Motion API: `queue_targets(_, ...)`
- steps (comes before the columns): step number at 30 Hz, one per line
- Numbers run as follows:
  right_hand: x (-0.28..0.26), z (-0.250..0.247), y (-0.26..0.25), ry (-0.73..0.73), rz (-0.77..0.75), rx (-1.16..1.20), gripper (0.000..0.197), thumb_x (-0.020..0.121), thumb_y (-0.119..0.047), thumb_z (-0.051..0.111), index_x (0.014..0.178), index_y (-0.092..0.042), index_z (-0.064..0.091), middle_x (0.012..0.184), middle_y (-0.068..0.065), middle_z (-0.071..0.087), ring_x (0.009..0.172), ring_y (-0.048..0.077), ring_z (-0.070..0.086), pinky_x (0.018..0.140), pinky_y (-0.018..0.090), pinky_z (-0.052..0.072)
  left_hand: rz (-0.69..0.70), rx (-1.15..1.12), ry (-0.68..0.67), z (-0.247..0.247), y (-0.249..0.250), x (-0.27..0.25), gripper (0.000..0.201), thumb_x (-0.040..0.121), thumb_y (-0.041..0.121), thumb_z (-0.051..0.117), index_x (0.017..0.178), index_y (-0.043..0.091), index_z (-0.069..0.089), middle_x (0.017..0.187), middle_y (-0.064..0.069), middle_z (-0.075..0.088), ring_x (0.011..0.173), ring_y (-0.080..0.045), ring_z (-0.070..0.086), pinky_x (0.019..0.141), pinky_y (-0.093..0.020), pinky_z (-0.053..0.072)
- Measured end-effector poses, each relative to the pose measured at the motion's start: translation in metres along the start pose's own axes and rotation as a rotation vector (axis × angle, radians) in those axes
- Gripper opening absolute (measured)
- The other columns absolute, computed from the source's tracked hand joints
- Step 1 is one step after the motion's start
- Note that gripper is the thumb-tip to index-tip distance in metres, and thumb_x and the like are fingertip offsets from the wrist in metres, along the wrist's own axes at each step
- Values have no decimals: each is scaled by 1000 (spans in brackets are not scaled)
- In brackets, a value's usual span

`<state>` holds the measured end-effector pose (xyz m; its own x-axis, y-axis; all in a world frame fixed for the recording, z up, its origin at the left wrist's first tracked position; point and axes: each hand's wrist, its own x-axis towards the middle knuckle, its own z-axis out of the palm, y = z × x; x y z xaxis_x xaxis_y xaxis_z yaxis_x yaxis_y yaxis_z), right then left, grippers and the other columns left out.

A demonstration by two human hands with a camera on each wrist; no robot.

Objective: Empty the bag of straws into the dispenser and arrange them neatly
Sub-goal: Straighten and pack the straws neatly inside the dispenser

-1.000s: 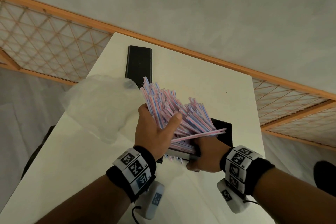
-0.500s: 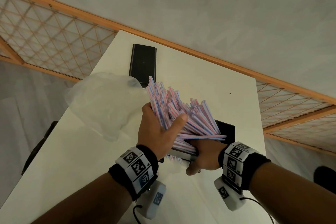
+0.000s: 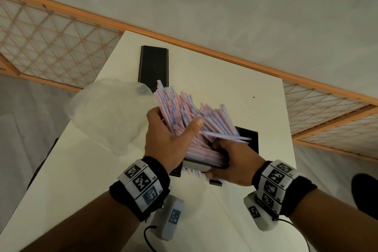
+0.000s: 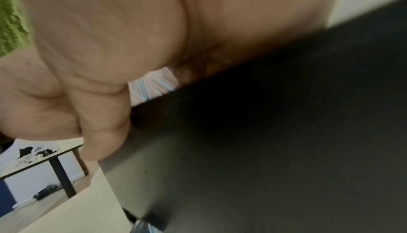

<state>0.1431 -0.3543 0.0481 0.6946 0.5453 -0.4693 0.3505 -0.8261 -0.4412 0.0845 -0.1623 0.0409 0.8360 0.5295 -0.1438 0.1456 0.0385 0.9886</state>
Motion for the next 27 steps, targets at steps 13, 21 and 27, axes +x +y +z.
queue_targets(13,8,-6,3,-268,107,-369,42,68,-55,70,69,-16,57,67,2,59,65,23,56,64,35,51,17,6,32,4,-5,-4,75,66,57,81,118,17,45,112,10,64,99,-1,66,89,-29,56)
queue_targets(21,-2,6,4,-238,37,-298,81,65,-56,74,137,-30,47,129,-7,52,120,16,51,101,32,45,-9,-60,61,-2,-4,-3,64,72,42,81,120,21,43,110,14,63,93,2,67,84,-26,57)
queue_targets(27,8,9,-9,-270,38,-276,69,66,-57,78,127,-34,55,115,-17,58,115,13,55,94,25,41,-13,-75,41,-1,-7,-3,58,79,31,84,118,20,43,109,14,64,91,3,69,79,-21,57)
